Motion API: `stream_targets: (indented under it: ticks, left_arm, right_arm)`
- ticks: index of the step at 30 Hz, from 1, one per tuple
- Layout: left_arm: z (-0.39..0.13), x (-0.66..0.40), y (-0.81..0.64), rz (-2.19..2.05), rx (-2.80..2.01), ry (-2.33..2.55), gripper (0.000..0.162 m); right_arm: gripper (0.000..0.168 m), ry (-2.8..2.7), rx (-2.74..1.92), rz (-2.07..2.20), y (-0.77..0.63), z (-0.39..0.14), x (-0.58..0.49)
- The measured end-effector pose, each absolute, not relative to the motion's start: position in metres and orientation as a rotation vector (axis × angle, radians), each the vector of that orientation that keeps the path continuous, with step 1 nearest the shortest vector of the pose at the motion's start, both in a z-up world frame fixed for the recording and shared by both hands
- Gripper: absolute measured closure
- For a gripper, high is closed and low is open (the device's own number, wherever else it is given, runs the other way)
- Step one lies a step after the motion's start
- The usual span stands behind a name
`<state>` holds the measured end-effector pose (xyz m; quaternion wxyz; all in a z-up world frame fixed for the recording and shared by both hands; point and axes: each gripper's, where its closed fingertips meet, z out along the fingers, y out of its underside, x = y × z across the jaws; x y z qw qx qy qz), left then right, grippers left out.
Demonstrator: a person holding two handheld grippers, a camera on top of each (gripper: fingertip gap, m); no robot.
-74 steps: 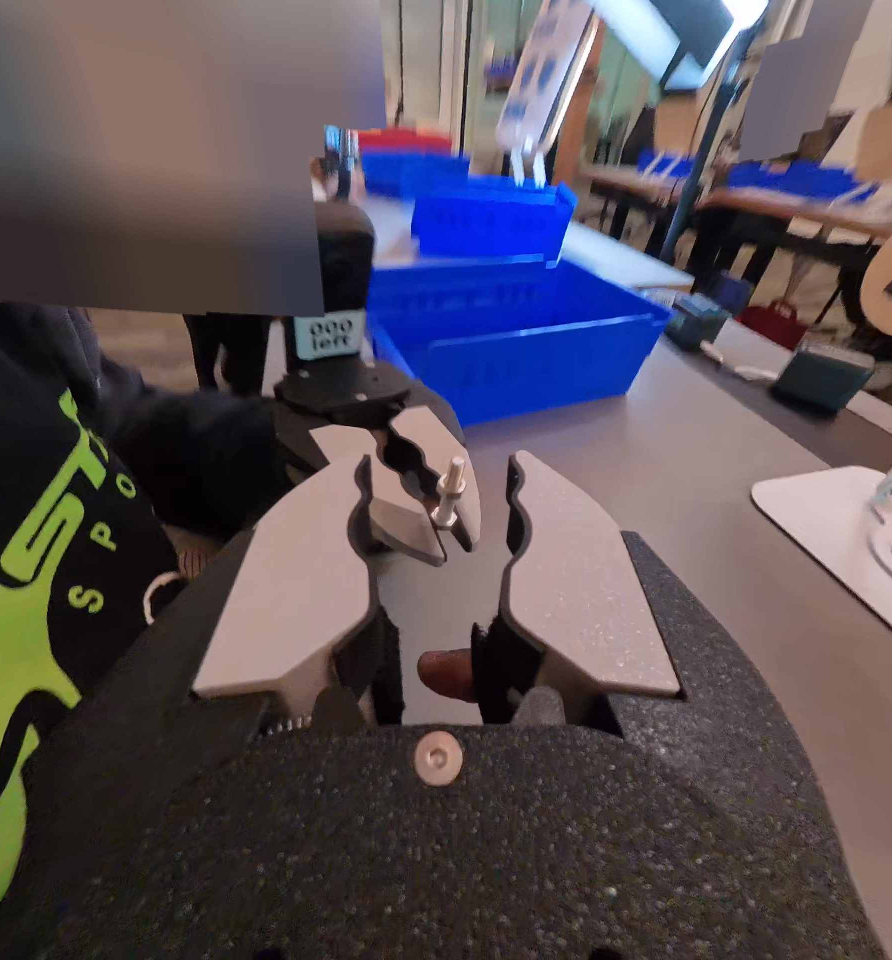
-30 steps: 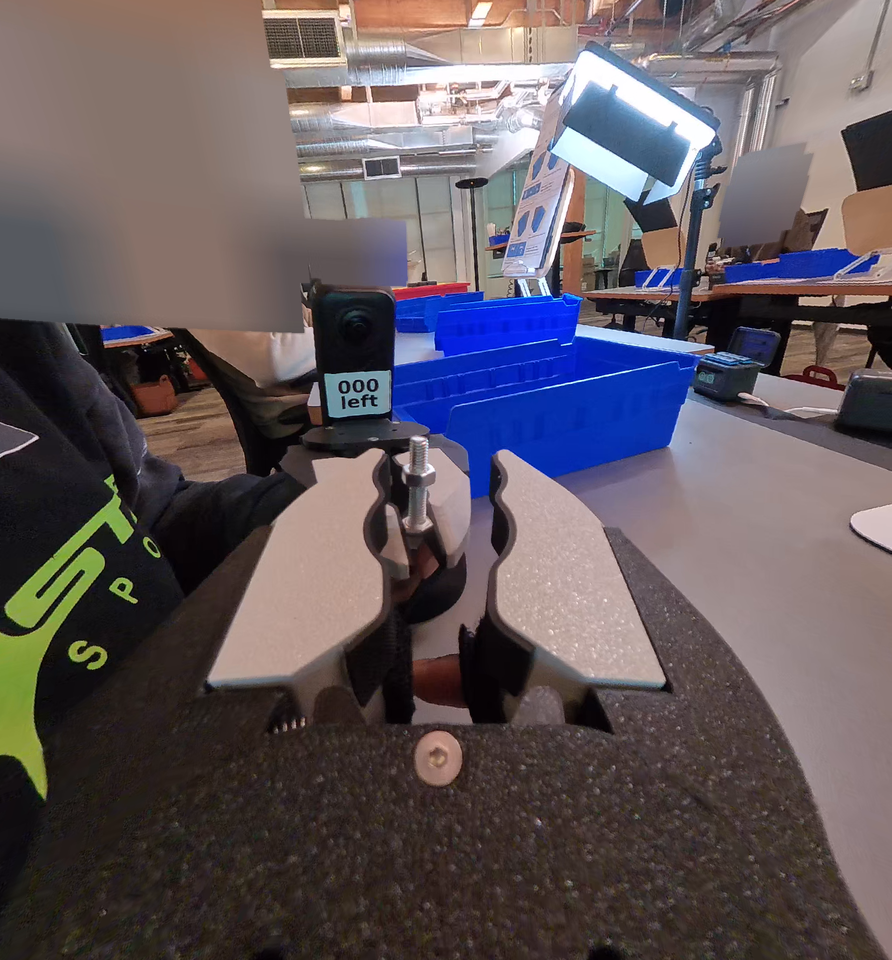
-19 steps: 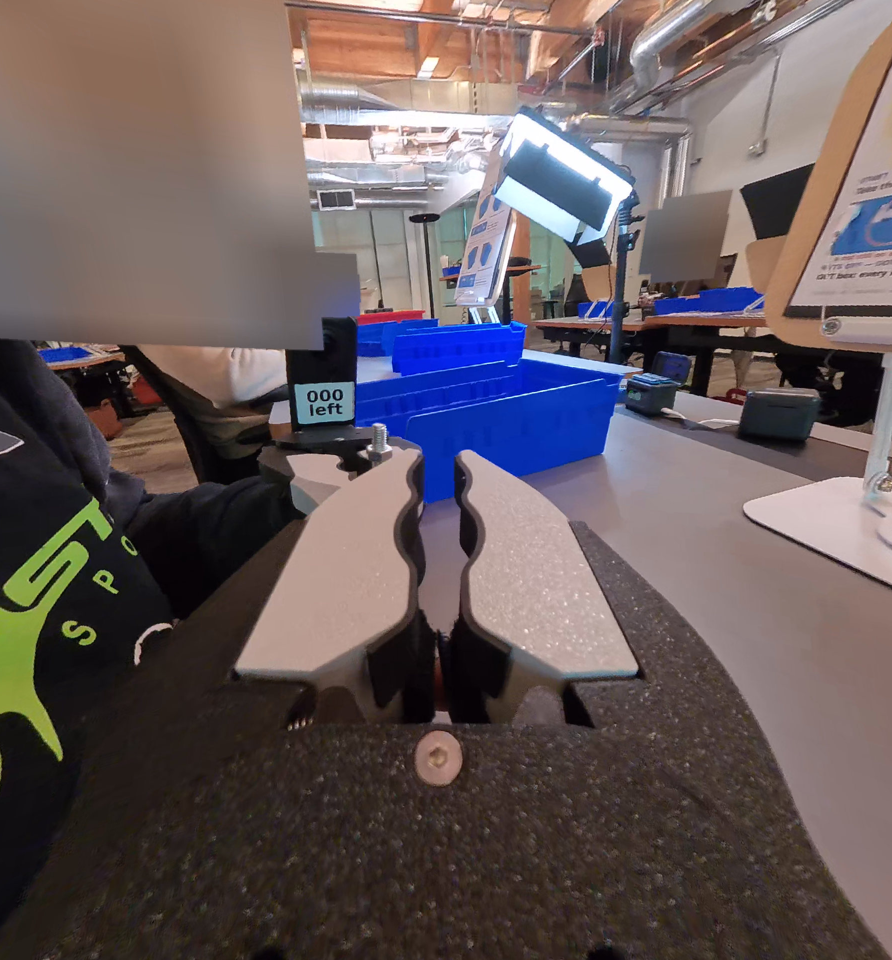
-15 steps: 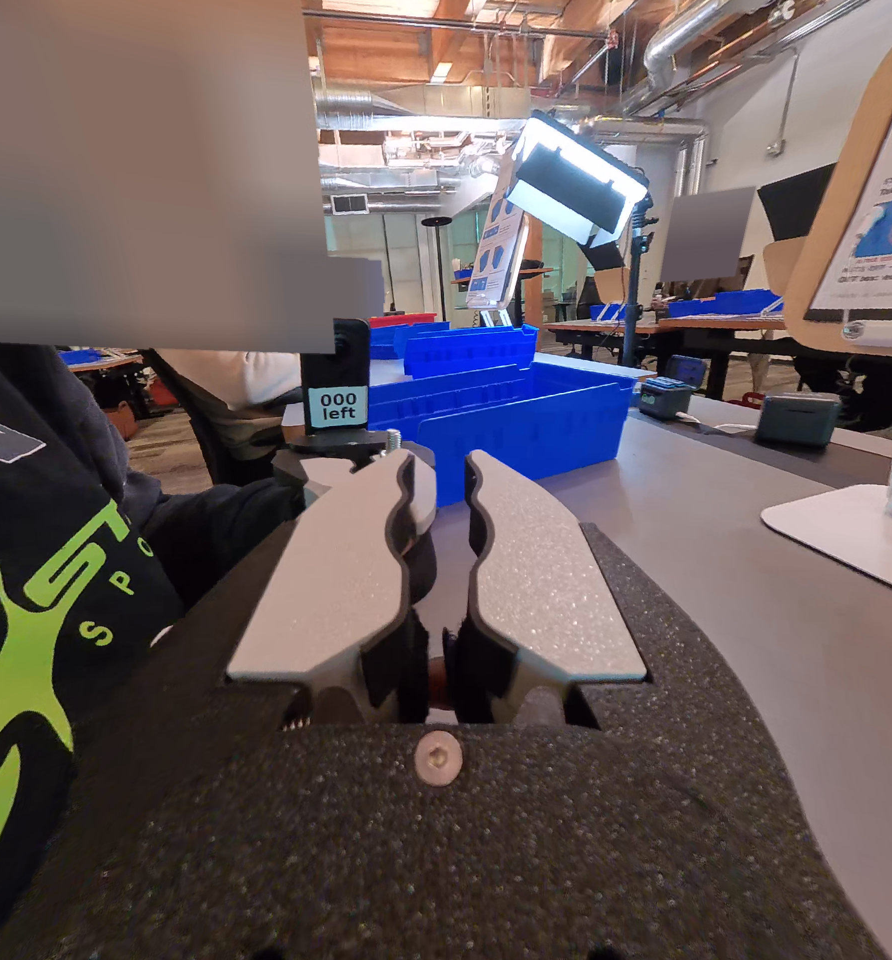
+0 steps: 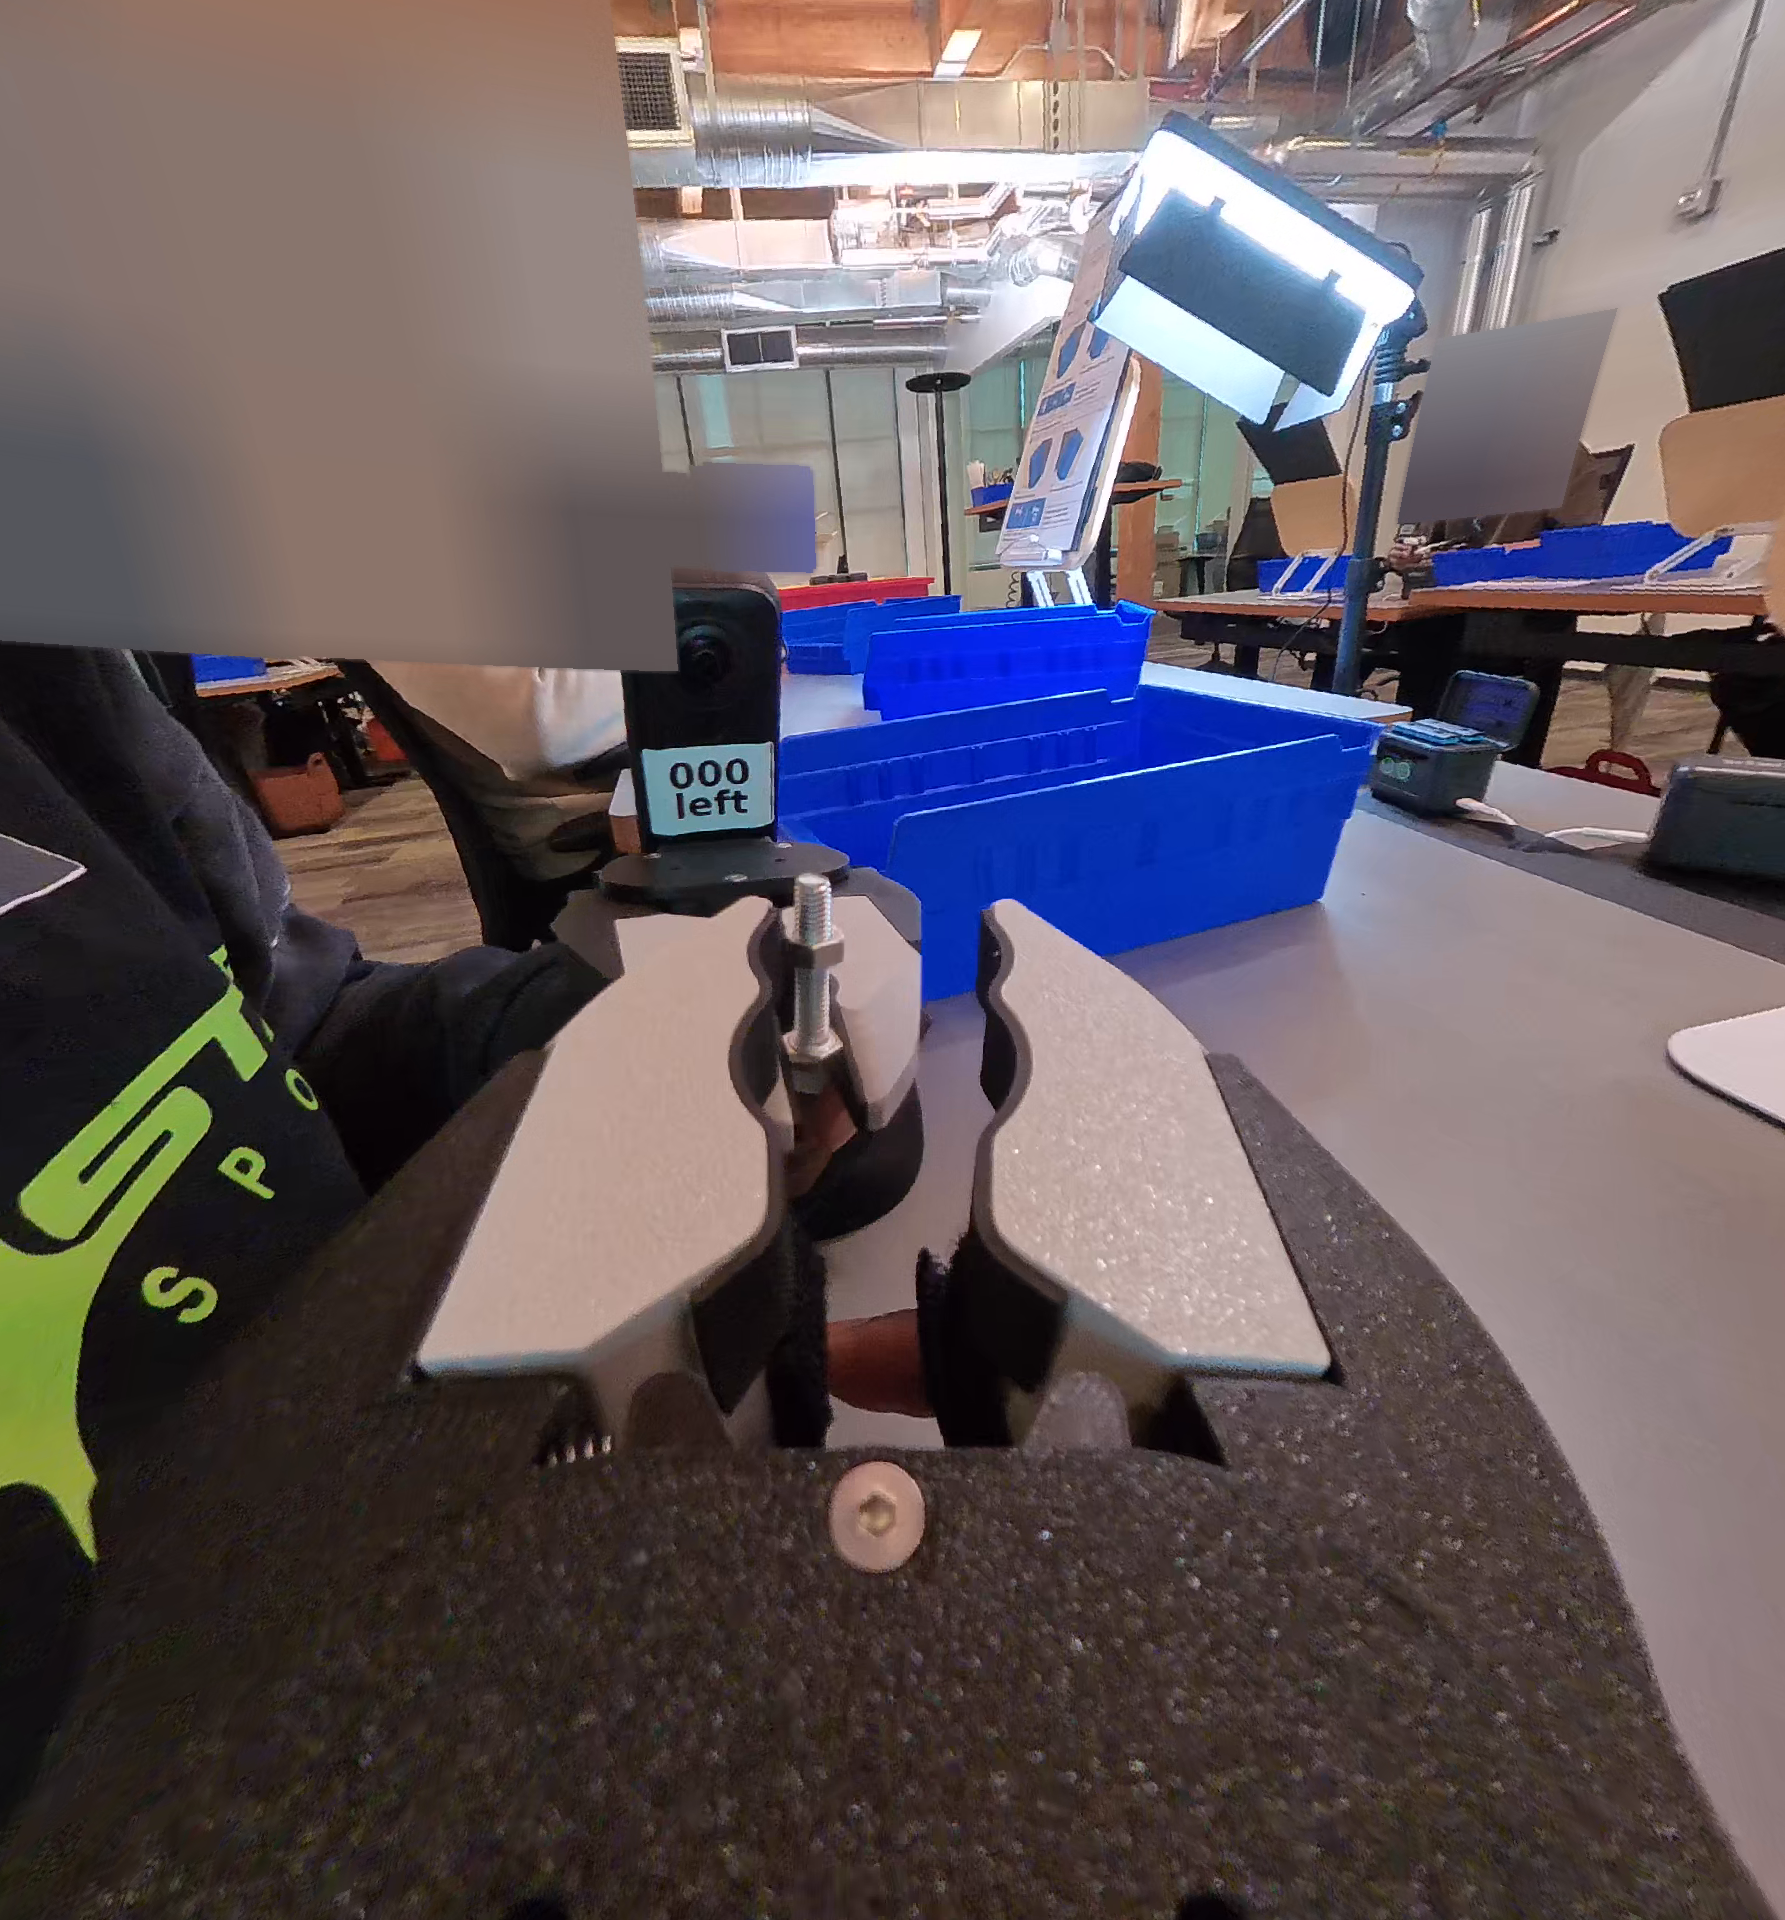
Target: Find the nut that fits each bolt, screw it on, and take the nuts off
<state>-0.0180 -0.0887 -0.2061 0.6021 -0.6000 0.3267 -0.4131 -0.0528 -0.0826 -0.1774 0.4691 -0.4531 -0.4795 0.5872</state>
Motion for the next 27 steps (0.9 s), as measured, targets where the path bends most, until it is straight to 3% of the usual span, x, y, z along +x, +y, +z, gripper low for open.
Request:
stream_targets:
  ticks: [4, 6, 9, 18, 27]
  left_arm:
    - [-0.205, -0.019, -0.088, -0.959, -1.390, 0.747, 0.152]
    - [-0.205, -0.019, -0.088, -0.964, -1.386, 0.746, 0.152]
    - [-0.205, -0.019, -0.088, -0.960, -1.389, 0.751, 0.152]
    - [-0.206, -0.019, -0.088, -0.958, -1.393, 0.749, 0.152]
    - [-0.207, -0.018, -0.088, -0.952, -1.397, 0.759, 0.152]
  right_arm:
    - [0.135, -1.167, -1.102, 1.418, -0.078, -0.176, -0.040]
    - [0.150, -1.146, -1.106, 1.394, -0.073, -0.176, -0.034]
    - [0.157, -1.125, -1.108, 1.389, -0.069, -0.175, -0.027]
    - [0.137, -1.198, -1.075, 1.437, -0.085, -0.175, -0.039]
    - [0.135, -1.223, -1.092, 1.447, -0.089, -0.178, -0.061]
